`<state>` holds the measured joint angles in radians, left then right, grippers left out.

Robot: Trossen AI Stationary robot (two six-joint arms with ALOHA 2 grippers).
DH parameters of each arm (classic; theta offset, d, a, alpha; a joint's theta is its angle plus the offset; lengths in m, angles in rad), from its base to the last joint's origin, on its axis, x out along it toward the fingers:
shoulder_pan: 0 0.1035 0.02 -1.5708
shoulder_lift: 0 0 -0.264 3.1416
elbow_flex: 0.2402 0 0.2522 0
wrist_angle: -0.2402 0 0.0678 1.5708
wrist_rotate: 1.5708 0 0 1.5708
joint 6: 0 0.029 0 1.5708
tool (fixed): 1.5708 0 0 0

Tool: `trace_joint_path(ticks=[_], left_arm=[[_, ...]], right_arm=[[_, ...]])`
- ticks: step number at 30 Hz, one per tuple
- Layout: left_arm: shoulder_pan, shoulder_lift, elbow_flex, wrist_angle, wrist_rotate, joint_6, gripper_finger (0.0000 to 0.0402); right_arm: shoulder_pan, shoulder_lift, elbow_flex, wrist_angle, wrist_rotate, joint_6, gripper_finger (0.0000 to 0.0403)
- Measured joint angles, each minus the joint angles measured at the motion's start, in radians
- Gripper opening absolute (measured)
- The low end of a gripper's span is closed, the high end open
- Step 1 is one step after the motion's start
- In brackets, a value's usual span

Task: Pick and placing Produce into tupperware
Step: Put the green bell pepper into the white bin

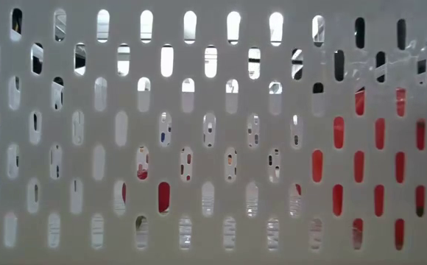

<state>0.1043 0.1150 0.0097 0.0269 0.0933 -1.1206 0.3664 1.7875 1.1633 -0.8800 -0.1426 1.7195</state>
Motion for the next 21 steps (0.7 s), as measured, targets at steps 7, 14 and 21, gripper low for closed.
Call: trace_joint_path(ticks=[7, 14, 21], left_arm=[[0.000, 0.000, 0.000, 0.000, 0.000, 0.000, 0.0001], [0.000, 0.000, 0.000, 0.000, 0.000, 0.000, 0.0001], [0.000, 0.000, 0.000, 0.000, 0.000, 0.000, 0.0001]], right_arm=[[0.000, -0.049, 0.000, -0.032, -0.009, 0.000, 0.0218], [0.000, -0.090, 0.000, -0.050, -0.028, -0.002, 0.0218], [-0.019, -0.149, 0.000, -0.077, -0.035, -0.025, 0.0218]])
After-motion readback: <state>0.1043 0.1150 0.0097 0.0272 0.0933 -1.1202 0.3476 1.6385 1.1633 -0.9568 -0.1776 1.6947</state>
